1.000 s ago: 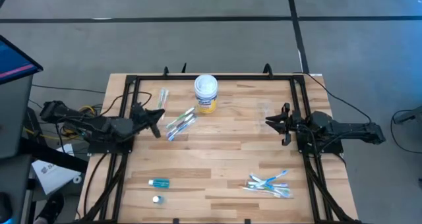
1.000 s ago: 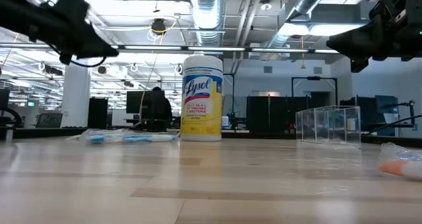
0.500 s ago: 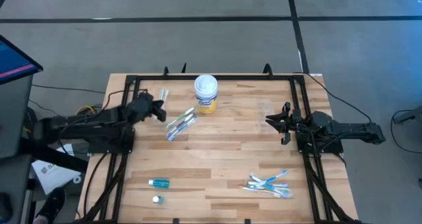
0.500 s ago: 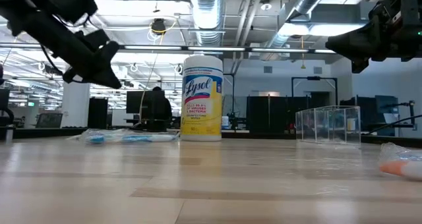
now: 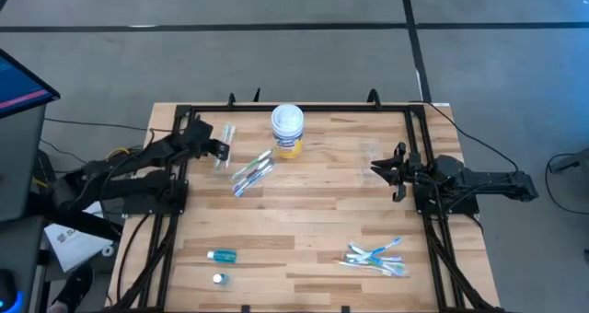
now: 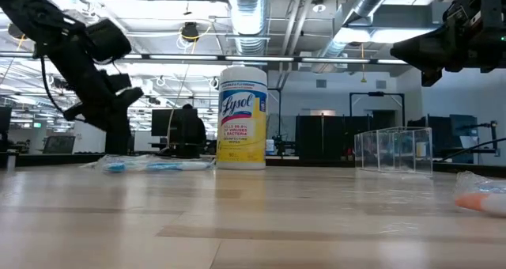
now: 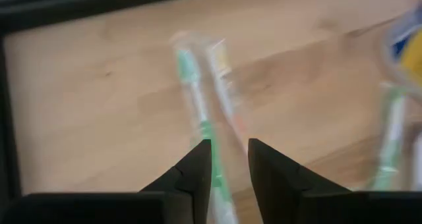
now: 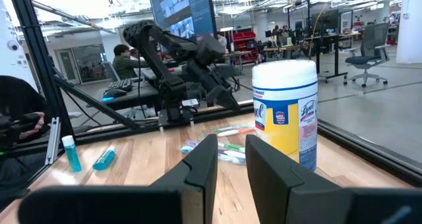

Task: Pick & Place toothbrushing station
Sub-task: Put the top green toothbrush into the transparent organizer

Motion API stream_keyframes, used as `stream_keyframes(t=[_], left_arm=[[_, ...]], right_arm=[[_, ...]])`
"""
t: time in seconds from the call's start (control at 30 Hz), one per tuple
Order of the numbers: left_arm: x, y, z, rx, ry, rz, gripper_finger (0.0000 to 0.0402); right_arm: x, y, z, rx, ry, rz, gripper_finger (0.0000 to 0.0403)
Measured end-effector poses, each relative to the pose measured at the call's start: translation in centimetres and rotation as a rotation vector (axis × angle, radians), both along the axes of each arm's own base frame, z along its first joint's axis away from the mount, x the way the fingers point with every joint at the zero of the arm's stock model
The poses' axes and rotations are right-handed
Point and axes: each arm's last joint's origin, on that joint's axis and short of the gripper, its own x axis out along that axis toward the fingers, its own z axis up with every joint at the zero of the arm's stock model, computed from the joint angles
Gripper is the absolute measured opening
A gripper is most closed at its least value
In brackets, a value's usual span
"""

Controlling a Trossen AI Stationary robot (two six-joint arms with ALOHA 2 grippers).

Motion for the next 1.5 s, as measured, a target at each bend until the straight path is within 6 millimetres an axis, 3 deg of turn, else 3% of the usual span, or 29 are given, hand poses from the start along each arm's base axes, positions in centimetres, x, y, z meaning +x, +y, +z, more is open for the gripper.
stream_keyframes(t=[0.5, 0.9, 1.5], left_arm=[[1.1, 1.4, -2.6, -0.082, 0.059, 0.008, 0.0144], [1.3, 1.7, -2.7, -0.072, 0.042, 0.014, 0.0185], [1.4, 1.8, -3.4, -0.089, 0.085, 0.028, 0.0188]], right_arm=[[0.0, 0.0, 0.2, 0.000, -0.016, 0.000, 0.0071], [0.0, 0.0, 0.1, 0.000, -0.016, 0.000, 0.0071], [0.0, 0.0, 0.1, 0.002, -0.016, 0.000, 0.0071]])
